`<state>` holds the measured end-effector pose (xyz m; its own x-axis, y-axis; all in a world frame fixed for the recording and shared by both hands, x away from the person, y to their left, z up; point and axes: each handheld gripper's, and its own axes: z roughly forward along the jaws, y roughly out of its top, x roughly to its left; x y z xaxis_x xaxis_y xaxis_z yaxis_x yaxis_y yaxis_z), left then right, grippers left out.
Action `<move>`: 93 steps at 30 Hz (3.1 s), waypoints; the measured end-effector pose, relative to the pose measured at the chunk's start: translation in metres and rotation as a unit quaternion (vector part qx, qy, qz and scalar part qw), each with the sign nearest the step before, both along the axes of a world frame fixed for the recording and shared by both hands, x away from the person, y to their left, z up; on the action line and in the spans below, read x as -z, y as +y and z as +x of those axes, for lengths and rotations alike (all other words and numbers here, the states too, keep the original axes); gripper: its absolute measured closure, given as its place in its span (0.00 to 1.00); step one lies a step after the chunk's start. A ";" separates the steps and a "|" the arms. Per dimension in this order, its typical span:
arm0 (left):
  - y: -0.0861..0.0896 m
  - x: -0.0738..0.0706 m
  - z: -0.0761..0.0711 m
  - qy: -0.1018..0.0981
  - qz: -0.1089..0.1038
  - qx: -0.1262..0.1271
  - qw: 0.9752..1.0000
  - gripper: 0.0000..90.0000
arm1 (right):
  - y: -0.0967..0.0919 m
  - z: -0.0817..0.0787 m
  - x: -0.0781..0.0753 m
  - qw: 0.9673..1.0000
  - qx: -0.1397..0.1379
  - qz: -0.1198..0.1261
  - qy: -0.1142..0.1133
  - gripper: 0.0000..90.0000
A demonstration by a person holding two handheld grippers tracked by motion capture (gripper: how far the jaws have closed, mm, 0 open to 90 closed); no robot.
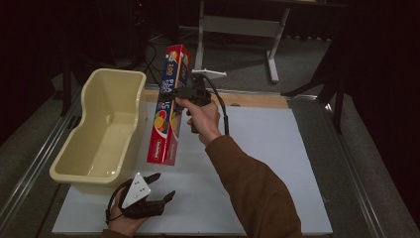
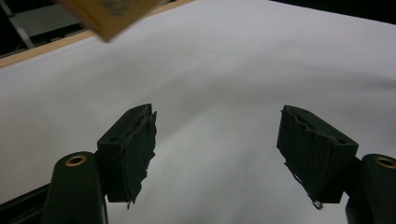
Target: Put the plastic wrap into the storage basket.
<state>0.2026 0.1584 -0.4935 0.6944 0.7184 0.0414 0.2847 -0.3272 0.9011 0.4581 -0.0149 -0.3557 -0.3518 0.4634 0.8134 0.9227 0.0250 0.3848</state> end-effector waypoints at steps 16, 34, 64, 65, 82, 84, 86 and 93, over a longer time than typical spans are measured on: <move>0.001 0.000 0.001 0.000 -0.008 0.005 1.000 0.31 | 0.041 0.001 -0.011 1.000 -0.009 0.023 0.006 0.45; 0.000 0.002 0.001 0.000 -0.015 0.014 1.000 0.31 | 0.079 -0.006 -0.005 0.998 -0.014 0.046 0.033 0.44; 0.011 -0.001 0.001 -0.006 -0.034 -0.004 0.999 0.31 | 0.140 -0.019 0.035 0.995 -0.012 0.055 0.088 0.44; 0.011 -0.001 0.001 -0.006 -0.034 -0.004 0.999 0.31 | 0.140 -0.019 0.035 0.995 -0.012 0.055 0.088 0.44; 0.019 -0.001 0.004 -0.001 -0.048 -0.017 0.999 0.30 | 0.153 -0.016 0.058 0.993 -0.001 0.006 0.121 0.44; 0.020 -0.001 0.004 -0.002 -0.052 -0.019 0.998 0.30 | 0.154 -0.015 0.059 0.992 0.001 0.005 0.125 0.44; 0.021 -0.002 0.003 -0.003 -0.054 -0.020 0.998 0.30 | 0.157 -0.015 0.063 0.992 0.006 -0.001 0.128 0.44; 0.022 -0.002 0.003 -0.003 -0.057 -0.022 0.998 0.30 | 0.160 -0.016 0.063 0.991 0.018 -0.021 0.134 0.43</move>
